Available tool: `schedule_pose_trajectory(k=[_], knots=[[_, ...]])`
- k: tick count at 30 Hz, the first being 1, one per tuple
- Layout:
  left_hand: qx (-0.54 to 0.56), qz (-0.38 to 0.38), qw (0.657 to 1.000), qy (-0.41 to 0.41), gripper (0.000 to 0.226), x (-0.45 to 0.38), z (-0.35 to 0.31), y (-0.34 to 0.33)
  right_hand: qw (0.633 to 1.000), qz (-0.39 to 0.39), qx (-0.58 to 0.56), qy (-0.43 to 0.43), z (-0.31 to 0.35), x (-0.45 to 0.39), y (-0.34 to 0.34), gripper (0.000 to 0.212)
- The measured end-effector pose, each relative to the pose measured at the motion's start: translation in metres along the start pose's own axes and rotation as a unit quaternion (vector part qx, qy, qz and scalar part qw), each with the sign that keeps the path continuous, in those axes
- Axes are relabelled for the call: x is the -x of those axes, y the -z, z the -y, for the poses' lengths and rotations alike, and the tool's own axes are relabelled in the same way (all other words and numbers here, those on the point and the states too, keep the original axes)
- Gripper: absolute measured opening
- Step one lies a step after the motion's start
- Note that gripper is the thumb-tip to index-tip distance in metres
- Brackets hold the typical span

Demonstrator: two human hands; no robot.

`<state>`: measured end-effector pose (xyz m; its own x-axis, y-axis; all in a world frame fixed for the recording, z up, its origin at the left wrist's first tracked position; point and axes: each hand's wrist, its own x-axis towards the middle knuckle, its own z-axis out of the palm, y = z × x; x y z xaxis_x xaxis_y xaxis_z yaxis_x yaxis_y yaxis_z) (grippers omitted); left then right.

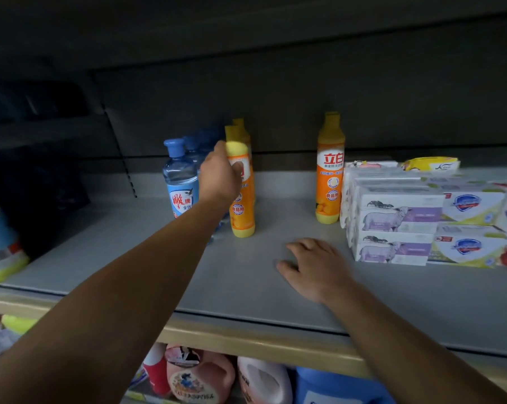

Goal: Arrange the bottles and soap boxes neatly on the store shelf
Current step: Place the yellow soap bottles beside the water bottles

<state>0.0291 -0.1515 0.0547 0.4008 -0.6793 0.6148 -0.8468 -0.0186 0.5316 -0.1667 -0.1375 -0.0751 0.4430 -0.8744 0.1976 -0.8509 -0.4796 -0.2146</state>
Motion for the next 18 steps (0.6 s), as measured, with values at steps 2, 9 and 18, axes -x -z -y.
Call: schedule_pose_trajectory(k=[2,9,18], knots=[[-0.006,-0.005,1.000,0.007,0.031,-0.005,-0.002,-0.005,1.000,-0.003,-0.001,0.001,-0.002,0.000,-0.002,0.062],[-0.070,0.023,0.996,0.051,0.031,-0.028,-0.017,-0.010,1.000,-0.003,-0.013,0.003,-0.001,0.001,0.000,0.060],[-0.120,0.081,0.989,-0.015,0.030,-0.070,-0.024,-0.003,1.000,-0.004,-0.018,0.002,0.000,0.003,0.003,0.058]])
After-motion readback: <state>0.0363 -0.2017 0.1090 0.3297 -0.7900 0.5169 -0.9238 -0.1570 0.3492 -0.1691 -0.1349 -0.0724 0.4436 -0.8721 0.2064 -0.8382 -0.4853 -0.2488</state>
